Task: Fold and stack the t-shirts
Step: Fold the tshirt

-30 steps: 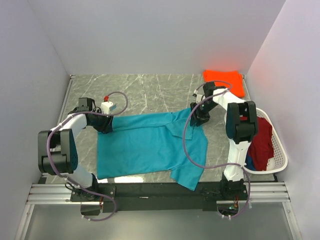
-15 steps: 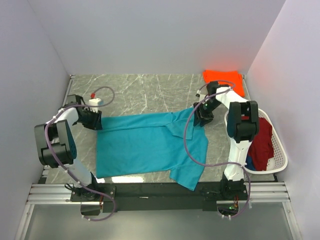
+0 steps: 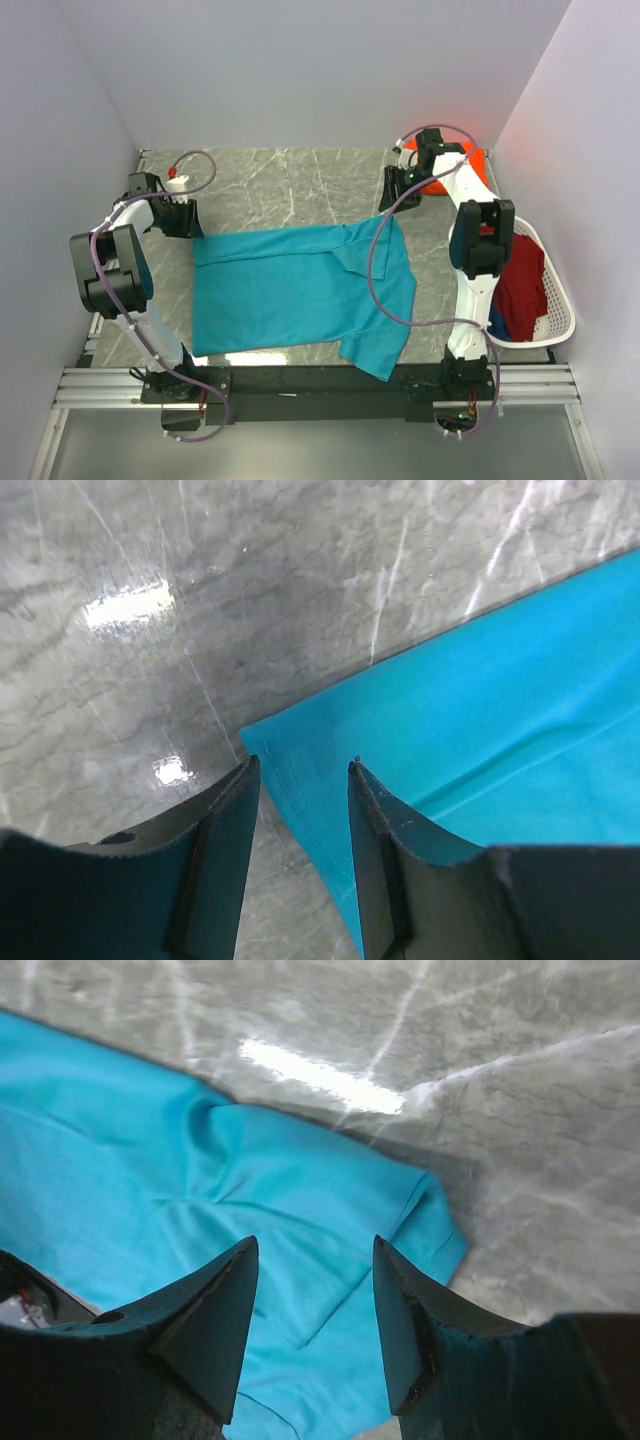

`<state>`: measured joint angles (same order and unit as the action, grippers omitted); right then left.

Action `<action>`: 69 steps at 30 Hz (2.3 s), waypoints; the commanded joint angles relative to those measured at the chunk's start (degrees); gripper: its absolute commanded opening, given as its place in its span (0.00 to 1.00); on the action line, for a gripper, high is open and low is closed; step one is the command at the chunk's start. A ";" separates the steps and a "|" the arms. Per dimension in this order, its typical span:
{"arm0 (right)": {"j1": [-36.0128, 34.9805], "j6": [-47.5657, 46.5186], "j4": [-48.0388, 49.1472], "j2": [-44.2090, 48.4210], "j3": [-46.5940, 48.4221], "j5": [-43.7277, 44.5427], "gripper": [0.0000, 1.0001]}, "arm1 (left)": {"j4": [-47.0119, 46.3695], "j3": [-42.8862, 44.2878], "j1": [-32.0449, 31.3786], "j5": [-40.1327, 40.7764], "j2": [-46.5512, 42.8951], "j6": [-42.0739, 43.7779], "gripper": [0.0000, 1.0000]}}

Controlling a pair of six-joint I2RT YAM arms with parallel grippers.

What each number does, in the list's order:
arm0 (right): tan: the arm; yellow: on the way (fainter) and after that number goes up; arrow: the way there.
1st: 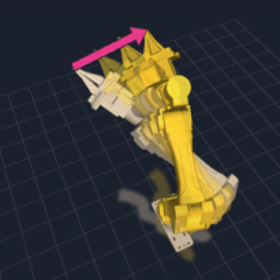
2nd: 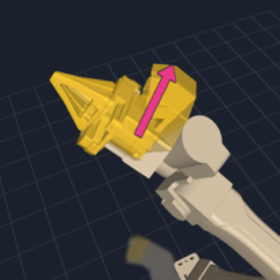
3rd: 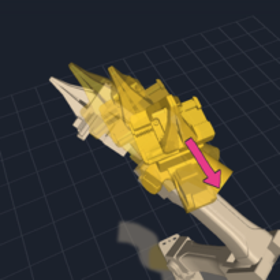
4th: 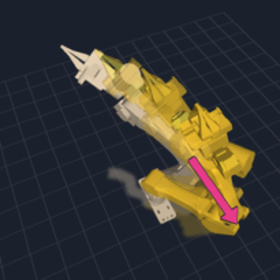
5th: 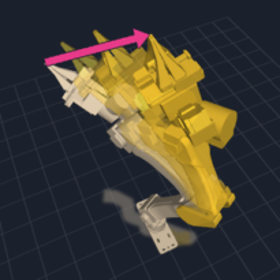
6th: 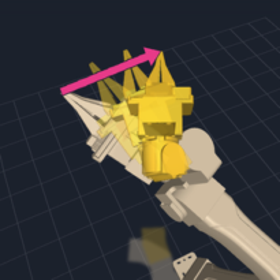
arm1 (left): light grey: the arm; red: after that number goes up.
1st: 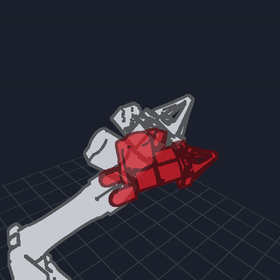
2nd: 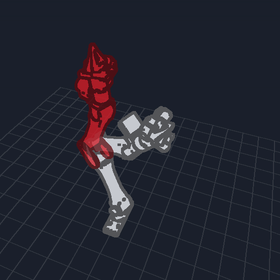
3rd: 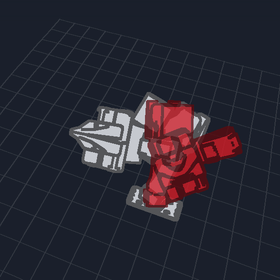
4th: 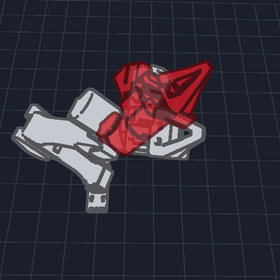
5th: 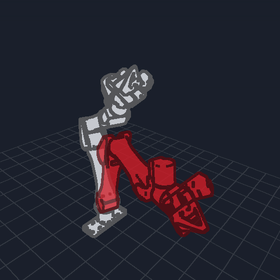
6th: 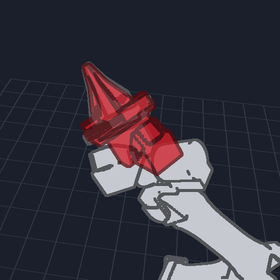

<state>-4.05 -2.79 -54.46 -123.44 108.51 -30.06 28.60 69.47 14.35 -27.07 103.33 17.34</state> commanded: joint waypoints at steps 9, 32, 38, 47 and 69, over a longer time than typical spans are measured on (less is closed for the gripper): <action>0.36 6.57 4.53 -5.15 -0.49 1.50 0.58 | -2.58 2.51 0.15 1.58 5.21 -6.53 0.45; 0.54 8.15 3.04 -2.95 -3.92 0.71 0.38 | -2.41 2.33 0.15 -0.97 6.89 -7.24 0.41; 0.71 7.71 1.99 1.09 -6.20 -0.52 0.08 | -2.32 2.51 0.24 -0.88 6.10 -7.15 0.29; 0.89 7.27 2.51 5.66 -14.71 0.53 0.00 | -5.39 -1.79 0.50 -4.91 -3.89 -4.08 0.22; 2.91 7.09 3.57 -2.95 -10.51 -1.48 0.00 | -28.15 -9.88 -50.20 3.42 -11.58 18.94 0.61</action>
<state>-2.17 4.82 -50.52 -125.19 96.14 -30.02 5.34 56.62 -32.27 -26.30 90.80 30.59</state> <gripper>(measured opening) 0.010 0.603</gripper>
